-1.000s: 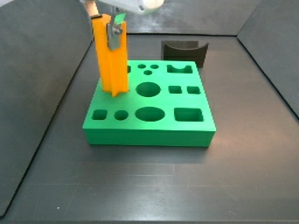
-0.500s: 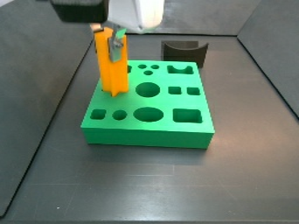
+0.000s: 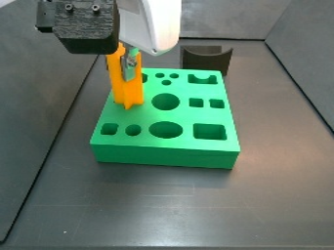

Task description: Insert the star object.

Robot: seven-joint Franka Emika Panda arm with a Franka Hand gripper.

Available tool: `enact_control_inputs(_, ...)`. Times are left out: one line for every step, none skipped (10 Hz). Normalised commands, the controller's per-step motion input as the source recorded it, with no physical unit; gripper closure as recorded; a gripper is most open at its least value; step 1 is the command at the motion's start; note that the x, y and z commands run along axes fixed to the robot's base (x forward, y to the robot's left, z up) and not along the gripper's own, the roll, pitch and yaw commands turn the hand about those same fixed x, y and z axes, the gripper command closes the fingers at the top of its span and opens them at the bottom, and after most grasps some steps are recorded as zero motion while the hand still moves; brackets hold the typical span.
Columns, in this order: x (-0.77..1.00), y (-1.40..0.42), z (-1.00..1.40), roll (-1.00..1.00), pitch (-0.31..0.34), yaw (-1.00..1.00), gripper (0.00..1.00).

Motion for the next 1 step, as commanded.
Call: enact_control_inputs(0.04,0.0,0.0,0.0,0.011,-0.03,1.0)
